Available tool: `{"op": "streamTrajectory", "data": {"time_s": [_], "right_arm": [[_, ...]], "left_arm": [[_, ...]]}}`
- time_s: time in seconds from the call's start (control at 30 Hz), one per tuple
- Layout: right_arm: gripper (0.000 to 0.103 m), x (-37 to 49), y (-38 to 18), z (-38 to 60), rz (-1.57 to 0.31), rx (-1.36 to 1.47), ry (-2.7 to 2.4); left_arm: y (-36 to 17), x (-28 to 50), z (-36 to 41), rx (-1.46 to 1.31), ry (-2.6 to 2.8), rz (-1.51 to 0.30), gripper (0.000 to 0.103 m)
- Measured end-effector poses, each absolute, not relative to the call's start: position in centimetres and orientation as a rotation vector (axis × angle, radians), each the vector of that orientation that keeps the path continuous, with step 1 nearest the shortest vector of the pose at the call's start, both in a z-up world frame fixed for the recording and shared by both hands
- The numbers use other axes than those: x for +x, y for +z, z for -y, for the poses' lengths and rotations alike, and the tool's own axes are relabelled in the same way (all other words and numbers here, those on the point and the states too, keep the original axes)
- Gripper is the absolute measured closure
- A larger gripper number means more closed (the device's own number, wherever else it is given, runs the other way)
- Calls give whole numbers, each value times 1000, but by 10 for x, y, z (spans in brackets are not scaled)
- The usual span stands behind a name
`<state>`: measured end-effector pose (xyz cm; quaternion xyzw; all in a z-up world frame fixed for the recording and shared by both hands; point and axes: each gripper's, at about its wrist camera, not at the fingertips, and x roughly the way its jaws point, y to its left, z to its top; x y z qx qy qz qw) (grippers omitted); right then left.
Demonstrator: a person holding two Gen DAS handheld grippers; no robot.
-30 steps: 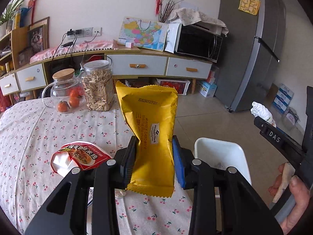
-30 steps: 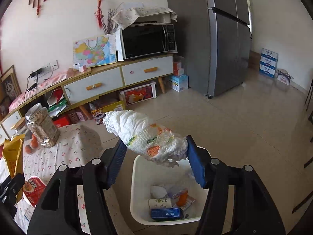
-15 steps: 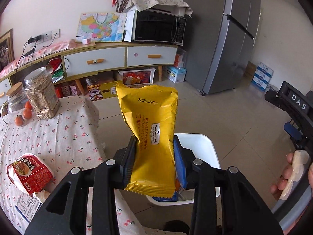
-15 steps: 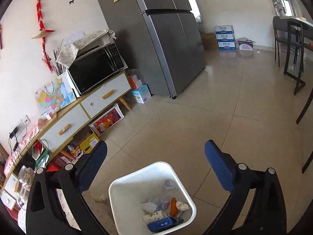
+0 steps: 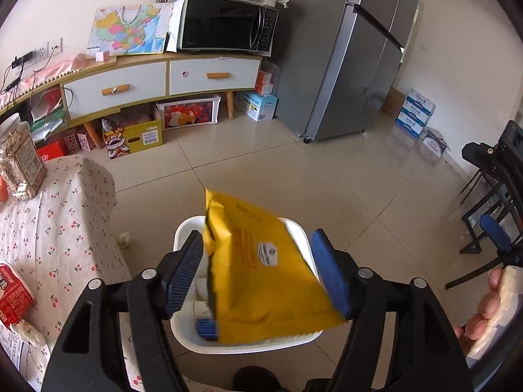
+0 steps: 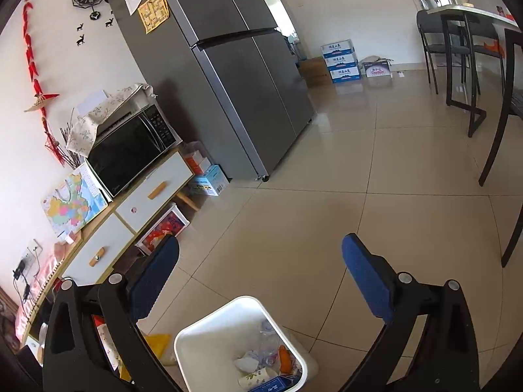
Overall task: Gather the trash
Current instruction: 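Open both grippers over the white bin, dropping wrapper and packet, then move both grippers back over the table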
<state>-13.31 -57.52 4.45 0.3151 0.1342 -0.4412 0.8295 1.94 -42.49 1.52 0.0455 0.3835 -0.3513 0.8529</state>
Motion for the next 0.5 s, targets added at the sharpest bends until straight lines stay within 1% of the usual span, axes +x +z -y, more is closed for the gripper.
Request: {"op": "streamTrajectory", "data": {"time_s": [0.13, 0.17, 0.23, 0.33, 0.4, 0.47, 0.5], "right_arm": [[7, -126, 46, 565, -292, 630, -917], [7, -123, 47, 561, -295, 613, -913], [7, -117, 48, 551, -309, 576, -903], [7, -104, 47, 534, -345, 523, -871], [7, -94, 47, 522, -368, 492, -839], [7, -84, 47, 507, -390, 457, -798], [7, -79, 47, 499, -399, 434, -781]], "left_arm": [[13, 19, 411, 118, -687, -795, 28], [14, 19, 406, 122, -666, -787, 25], [17, 19, 392, 120, -628, -769, 22], [24, 21, 371, 116, -572, -742, 21], [29, 22, 355, 111, -532, -725, 18], [33, 21, 337, 108, -481, -701, 13], [36, 20, 328, 107, -460, -691, 13]]}}
